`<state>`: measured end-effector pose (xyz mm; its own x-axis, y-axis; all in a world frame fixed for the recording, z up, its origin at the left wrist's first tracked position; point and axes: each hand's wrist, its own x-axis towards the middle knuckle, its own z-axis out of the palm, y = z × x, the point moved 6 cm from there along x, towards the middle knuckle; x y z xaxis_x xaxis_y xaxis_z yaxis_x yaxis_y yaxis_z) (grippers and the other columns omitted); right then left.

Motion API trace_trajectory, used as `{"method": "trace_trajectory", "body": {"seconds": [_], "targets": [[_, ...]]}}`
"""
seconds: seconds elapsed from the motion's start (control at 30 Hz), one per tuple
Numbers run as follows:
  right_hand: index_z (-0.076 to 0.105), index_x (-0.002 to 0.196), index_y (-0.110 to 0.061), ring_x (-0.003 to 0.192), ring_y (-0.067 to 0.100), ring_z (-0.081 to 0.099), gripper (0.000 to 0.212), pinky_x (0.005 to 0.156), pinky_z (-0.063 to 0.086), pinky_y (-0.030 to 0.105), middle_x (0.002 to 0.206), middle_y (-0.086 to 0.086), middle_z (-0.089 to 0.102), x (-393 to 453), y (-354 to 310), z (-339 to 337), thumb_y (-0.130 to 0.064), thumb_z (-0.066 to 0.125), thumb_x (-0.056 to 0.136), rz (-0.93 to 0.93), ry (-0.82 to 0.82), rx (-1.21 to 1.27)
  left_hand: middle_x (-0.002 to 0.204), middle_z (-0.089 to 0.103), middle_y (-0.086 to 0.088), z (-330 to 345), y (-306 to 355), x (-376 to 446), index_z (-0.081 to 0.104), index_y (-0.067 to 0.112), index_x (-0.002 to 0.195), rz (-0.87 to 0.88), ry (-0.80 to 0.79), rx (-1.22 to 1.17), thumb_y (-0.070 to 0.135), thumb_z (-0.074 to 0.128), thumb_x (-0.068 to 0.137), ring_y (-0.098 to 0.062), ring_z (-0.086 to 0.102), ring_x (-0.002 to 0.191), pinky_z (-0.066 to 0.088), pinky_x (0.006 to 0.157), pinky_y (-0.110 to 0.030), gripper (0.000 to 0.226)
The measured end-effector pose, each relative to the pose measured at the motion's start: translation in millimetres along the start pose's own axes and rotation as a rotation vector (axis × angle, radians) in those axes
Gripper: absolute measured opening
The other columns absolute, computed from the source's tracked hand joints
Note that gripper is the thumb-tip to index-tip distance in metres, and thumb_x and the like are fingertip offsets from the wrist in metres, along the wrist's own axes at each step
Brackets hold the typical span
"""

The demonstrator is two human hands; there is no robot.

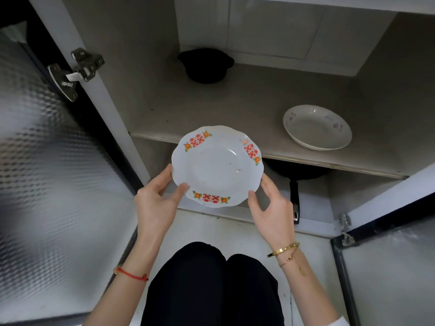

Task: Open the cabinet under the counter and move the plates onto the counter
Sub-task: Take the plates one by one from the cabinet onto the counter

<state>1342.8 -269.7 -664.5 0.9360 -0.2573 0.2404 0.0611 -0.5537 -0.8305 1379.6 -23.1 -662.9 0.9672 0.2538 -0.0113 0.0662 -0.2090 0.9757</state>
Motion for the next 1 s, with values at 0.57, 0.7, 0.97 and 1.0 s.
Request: {"method": "trace_trajectory", "body": {"seconds": [0.57, 0.7, 0.97, 1.0], "targets": [[0.046, 0.136, -0.022, 0.112, 0.001, 0.054, 0.054, 0.078, 0.039, -0.005, 0.121, -0.037, 0.048, -46, -139, -76, -0.005, 0.061, 0.087, 0.254, -0.026, 0.097, 0.123, 0.067, 0.013, -66, 131, -74, 0.062, 0.022, 0.129, -0.261, -0.014, -0.004, 0.007, 0.076, 0.079, -0.006, 0.062, 0.117, 0.049, 0.103, -0.040, 0.054], [0.046, 0.138, -0.018, 0.111, -0.004, 0.042, 0.054, 0.072, 0.039, -0.005, 0.130, -0.021, 0.051, -61, -191, -113, -0.004, 0.060, 0.088, 0.283, -0.064, 0.078, 0.129, 0.064, 0.011, -90, 192, -102, 0.061, 0.023, 0.131, -0.251, -0.034, 0.048, 0.008, 0.077, 0.079, -0.005, 0.061, 0.118, 0.049, 0.103, -0.040, 0.056], [0.046, 0.136, -0.026, 0.118, -0.016, 0.046, 0.050, 0.096, 0.038, 0.003, 0.123, -0.035, 0.047, -76, -303, -190, -0.012, 0.059, 0.089, 0.308, -0.106, 0.052, 0.126, 0.064, 0.017, -138, 309, -154, 0.060, 0.026, 0.132, -0.290, -0.051, 0.038, 0.012, 0.076, 0.081, 0.000, 0.060, 0.118, 0.048, 0.105, -0.036, 0.055], [0.047, 0.136, -0.024, 0.120, -0.011, 0.047, 0.049, 0.096, 0.037, 0.003, 0.123, -0.034, 0.048, -77, -315, -199, -0.012, 0.059, 0.089, 0.306, -0.101, 0.057, 0.126, 0.064, 0.018, -143, 323, -160, 0.060, 0.026, 0.132, -0.290, -0.047, 0.032, 0.011, 0.075, 0.081, 0.000, 0.059, 0.118, 0.047, 0.105, -0.036, 0.055]]}}
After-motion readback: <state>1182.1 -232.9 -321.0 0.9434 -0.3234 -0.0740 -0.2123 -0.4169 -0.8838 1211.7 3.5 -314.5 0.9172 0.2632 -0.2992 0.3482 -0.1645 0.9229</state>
